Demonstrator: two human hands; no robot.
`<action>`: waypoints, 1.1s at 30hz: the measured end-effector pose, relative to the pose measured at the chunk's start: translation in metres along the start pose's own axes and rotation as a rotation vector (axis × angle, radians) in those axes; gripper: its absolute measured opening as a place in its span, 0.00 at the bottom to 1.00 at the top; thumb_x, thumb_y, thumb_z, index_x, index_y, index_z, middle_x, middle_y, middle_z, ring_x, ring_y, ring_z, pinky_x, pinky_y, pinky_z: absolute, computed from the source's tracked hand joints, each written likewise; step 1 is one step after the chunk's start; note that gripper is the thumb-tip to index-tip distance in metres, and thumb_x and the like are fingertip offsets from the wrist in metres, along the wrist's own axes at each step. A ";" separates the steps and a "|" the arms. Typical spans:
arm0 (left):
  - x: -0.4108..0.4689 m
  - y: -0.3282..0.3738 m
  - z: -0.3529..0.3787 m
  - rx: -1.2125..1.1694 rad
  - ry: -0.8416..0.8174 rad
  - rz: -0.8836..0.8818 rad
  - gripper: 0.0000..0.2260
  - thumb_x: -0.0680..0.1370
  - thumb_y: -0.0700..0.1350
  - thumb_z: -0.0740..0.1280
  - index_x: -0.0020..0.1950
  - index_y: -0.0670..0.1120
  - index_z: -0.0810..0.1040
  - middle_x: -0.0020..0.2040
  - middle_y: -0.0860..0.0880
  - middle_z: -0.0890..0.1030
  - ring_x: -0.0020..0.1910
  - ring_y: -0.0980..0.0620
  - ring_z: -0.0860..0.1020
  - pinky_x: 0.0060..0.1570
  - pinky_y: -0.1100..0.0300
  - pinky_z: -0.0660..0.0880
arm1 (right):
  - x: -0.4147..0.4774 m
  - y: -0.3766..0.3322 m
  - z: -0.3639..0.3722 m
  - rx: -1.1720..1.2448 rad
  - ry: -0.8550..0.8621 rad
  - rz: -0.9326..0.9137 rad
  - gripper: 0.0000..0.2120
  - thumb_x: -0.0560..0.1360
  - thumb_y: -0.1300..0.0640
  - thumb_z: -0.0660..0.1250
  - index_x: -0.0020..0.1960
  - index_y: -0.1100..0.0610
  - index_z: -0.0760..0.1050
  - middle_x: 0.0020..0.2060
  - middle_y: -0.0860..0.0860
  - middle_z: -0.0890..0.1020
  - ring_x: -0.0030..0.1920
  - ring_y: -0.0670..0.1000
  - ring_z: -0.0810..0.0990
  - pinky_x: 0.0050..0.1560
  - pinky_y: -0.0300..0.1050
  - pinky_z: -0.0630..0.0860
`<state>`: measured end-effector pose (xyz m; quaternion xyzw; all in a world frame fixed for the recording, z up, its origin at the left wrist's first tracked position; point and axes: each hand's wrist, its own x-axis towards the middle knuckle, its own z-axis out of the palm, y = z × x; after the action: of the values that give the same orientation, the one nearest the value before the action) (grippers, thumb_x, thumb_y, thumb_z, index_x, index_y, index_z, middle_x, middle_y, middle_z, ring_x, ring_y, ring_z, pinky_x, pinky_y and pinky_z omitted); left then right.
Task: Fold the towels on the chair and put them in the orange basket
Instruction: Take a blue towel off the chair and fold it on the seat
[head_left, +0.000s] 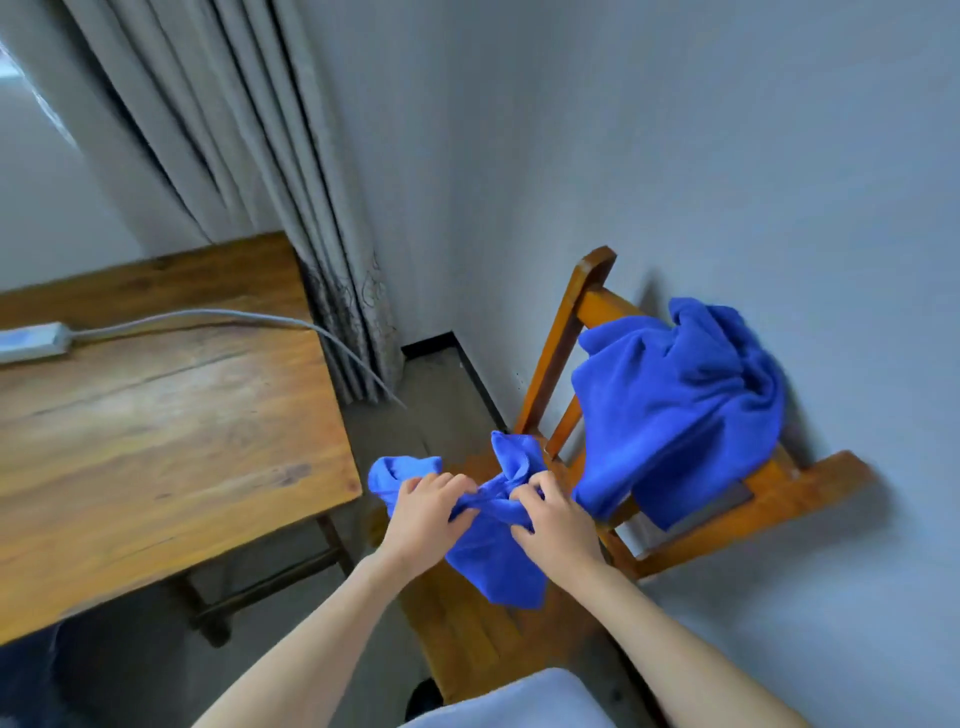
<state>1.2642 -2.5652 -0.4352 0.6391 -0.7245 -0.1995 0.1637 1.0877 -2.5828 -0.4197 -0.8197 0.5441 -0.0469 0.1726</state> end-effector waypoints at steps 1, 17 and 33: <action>0.001 0.003 -0.011 0.013 0.032 0.028 0.11 0.78 0.48 0.62 0.59 0.49 0.75 0.56 0.53 0.78 0.58 0.52 0.73 0.61 0.59 0.59 | 0.001 -0.002 -0.010 0.021 -0.041 -0.014 0.15 0.73 0.53 0.67 0.58 0.54 0.73 0.57 0.52 0.73 0.51 0.54 0.78 0.37 0.39 0.67; 0.000 0.003 -0.098 0.144 0.403 0.338 0.06 0.69 0.50 0.59 0.44 0.55 0.70 0.37 0.57 0.79 0.41 0.56 0.68 0.41 0.59 0.69 | 0.022 -0.034 -0.105 -0.035 0.032 -0.158 0.11 0.77 0.55 0.60 0.56 0.52 0.77 0.47 0.47 0.68 0.51 0.48 0.69 0.44 0.45 0.73; 0.005 0.016 -0.085 -0.470 0.163 -0.203 0.04 0.76 0.39 0.64 0.48 0.47 0.75 0.47 0.49 0.80 0.47 0.51 0.78 0.49 0.56 0.76 | 0.026 -0.080 -0.162 0.213 0.284 -0.315 0.08 0.79 0.60 0.59 0.53 0.61 0.75 0.39 0.50 0.78 0.38 0.46 0.73 0.37 0.30 0.67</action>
<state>1.2911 -2.5751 -0.3537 0.6667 -0.5750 -0.3256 0.3447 1.1252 -2.6167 -0.2440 -0.8569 0.4201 -0.2451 0.1706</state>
